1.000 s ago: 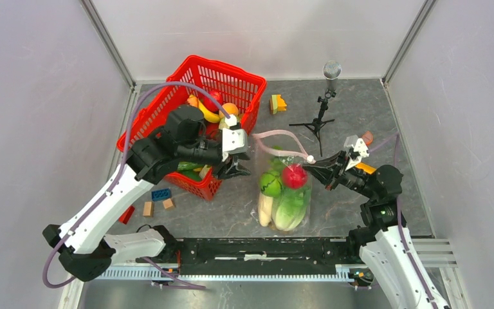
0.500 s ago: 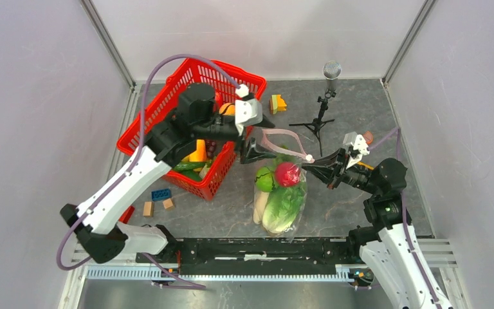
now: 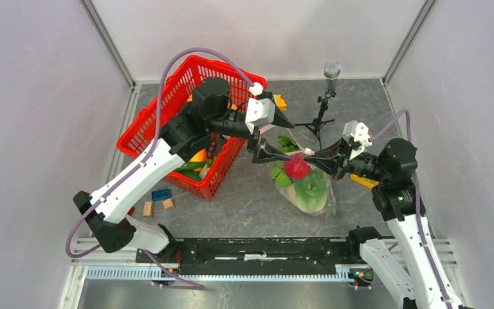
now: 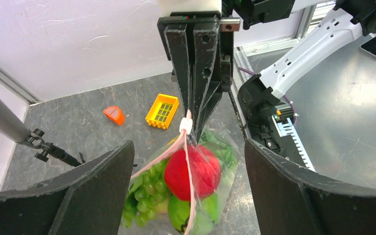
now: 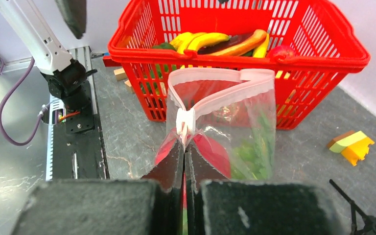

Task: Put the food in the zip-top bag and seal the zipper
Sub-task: Zip the zipper food storage bag at the center of the board.

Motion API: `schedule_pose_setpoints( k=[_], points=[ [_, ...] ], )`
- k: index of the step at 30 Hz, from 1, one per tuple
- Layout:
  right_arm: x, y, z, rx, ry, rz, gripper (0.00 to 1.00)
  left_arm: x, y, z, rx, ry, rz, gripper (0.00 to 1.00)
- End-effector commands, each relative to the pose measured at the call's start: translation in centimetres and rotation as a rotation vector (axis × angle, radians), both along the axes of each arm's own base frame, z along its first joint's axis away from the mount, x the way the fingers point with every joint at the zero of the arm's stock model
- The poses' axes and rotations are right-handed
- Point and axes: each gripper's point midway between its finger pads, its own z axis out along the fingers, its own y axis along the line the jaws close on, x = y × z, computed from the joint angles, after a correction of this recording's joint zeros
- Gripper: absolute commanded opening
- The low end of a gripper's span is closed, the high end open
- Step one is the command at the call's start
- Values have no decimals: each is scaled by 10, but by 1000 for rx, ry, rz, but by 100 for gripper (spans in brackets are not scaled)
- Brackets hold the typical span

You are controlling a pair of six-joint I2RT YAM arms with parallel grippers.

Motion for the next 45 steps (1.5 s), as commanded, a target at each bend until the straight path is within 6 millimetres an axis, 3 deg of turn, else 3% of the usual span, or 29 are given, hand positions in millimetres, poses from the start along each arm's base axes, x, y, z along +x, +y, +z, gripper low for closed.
schedule_pose_setpoints(
  k=[1, 9, 22, 28, 35, 38, 42, 45],
  points=[
    [-6, 0, 7, -16, -58, 24, 0, -6, -13, 10, -33, -7, -51, 89],
    [-2, -2, 1, -38, -43, -5, 0, -22, -39, -14, 18, 18, -61, 83],
    [-6, -4, 4, -30, -50, -16, 0, 8, -56, -45, 115, 88, 126, 63],
    [-6, -4, 2, -30, -53, -20, 0, 10, -57, -47, 120, 90, 142, 37],
    [-5, -5, 0, -30, -45, -33, 0, 7, -53, -44, 108, 88, 138, 36],
    [-5, -6, -1, -30, -47, -41, 0, 6, -53, -45, 109, 93, 141, 26],
    [-4, -6, -3, -31, -42, -42, 0, 5, -51, -44, 105, 97, 141, 34],
    [-5, -7, -3, -30, -46, -46, 0, 3, -51, -43, 101, 99, 134, 24]
  ],
)
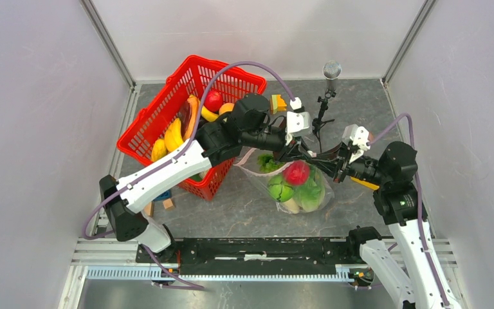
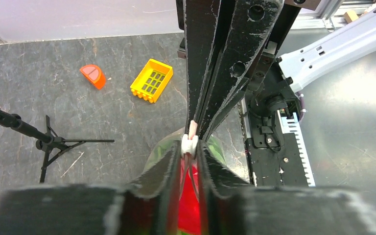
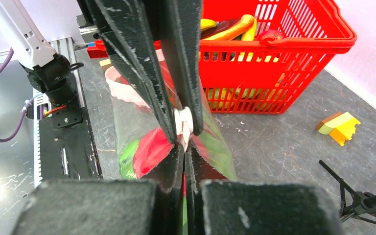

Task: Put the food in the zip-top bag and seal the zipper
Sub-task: Zip the zipper food storage bag at the center of the board.

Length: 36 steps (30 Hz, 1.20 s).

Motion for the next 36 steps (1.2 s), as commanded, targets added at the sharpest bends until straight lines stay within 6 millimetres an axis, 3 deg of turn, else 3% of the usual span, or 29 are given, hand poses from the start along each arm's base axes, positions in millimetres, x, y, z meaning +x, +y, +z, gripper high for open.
schedule_pose_setpoints(
  k=[1, 5, 25, 31, 32, 36],
  points=[
    [-4, 1, 12, 12, -63, 12, 0, -4, 6, 23, -59, -15, 12, 17],
    [-4, 0, 13, 12, -61, 8, 0, -8, 7, 23, -61, -11, -3, 2],
    [-1, -5, 13, 4, -75, -49, 0, 3, 52, -22, 98, -47, 108, 2],
    [-10, -1, 17, 15, -93, 10, 0, -4, 45, -8, 42, -24, 56, 2],
    [-12, 0, 18, 15, -98, 23, 2, -6, 42, -4, 33, -17, 40, 2],
    [-14, 3, 18, 15, -92, 58, 32, -15, 30, 7, 13, 19, -31, 2]
  ],
)
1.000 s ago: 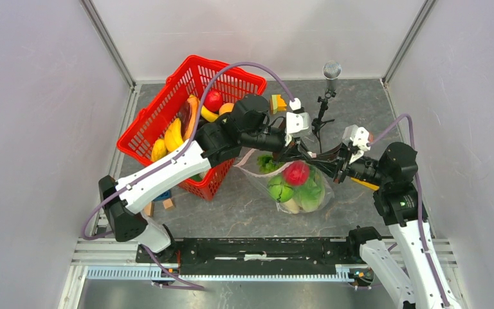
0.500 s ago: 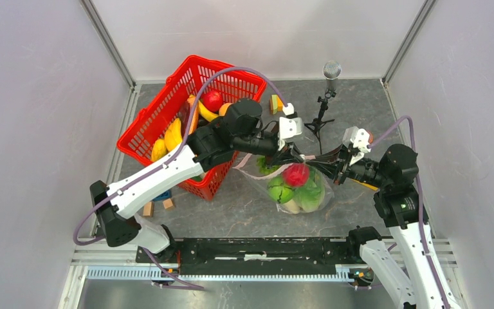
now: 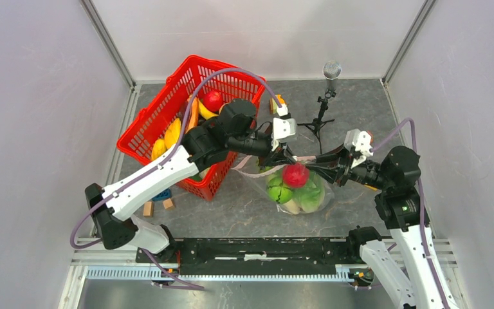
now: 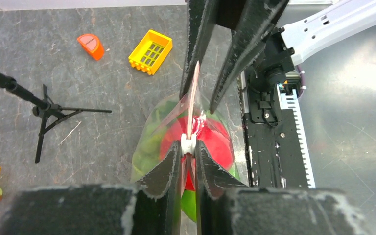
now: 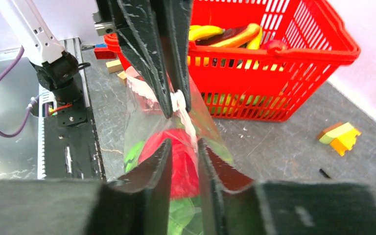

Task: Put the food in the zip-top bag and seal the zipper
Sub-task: Zip the zipper food storage bag at the center of the board.

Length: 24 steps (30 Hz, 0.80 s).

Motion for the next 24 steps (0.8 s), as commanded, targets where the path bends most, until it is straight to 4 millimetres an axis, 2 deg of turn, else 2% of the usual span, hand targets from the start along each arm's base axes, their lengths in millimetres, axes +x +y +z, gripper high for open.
schedule_pose_setpoints(
  k=[1, 6, 10, 12, 16, 18, 20, 24],
  points=[
    [-4, 3, 16, 11, -73, 42, 39, -9, -10, 26, -54, 24, -76, 2],
    [-3, 6, 15, 7, -66, 76, 59, -13, -13, 27, -57, 29, -97, 2],
    [-1, 9, 13, 11, -59, 98, 57, -14, -14, 26, -56, 27, -101, 2],
    [-1, 11, 10, 12, -49, 116, 51, -14, -15, 27, -57, 26, -101, 2],
    [1, 10, 7, 14, -47, 109, 31, -14, -16, 27, -58, 26, -101, 2],
    [6, 8, 7, 14, -48, 70, 12, -13, -15, 26, -55, 25, -100, 2],
    [8, 6, 5, 10, -40, 49, 1, -14, -13, 25, -53, 17, -95, 2],
    [24, -7, 2, -15, -34, -97, 0, -10, -2, 14, -24, -7, -51, 2]
  ],
)
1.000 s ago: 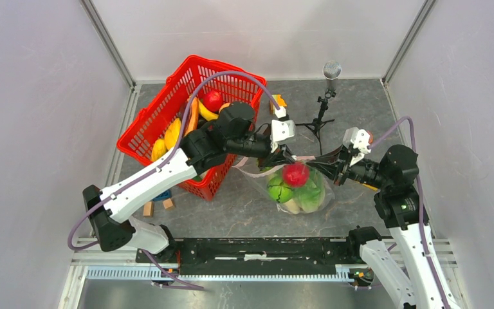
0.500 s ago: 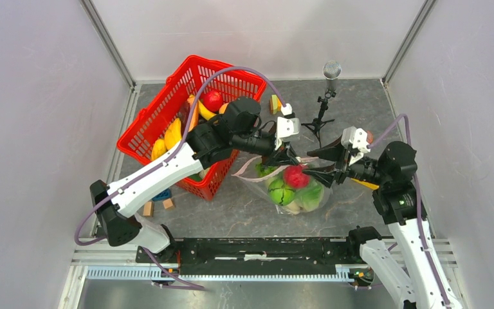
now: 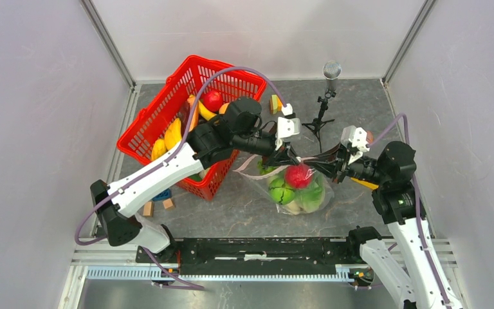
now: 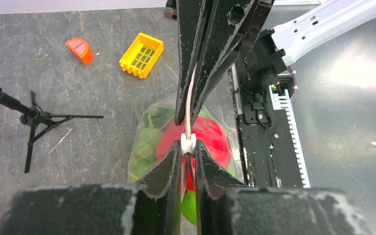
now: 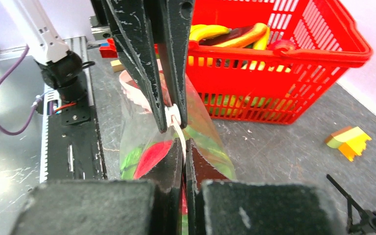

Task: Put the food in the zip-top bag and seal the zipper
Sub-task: Zip the zipper food storage bag at the center of the board.

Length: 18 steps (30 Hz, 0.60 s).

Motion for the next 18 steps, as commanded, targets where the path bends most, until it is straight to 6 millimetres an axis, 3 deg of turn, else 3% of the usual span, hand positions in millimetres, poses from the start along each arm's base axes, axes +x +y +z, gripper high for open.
schedule_pose_setpoints(
  k=[1, 7, 12, 18],
  points=[
    [22, -17, 4, -18, -34, -185, 0, -3, 13, 5, -11, -45, 26, 2],
    [33, -37, 18, 10, -70, -357, 0, 15, 55, -35, 64, -34, 182, 2],
    [44, -47, 20, 38, -46, -453, 0, 28, 85, -39, 53, -41, 286, 2],
    [55, -67, 31, 99, -52, -602, 0, 37, 106, -41, 104, -79, 381, 2]
  ],
)
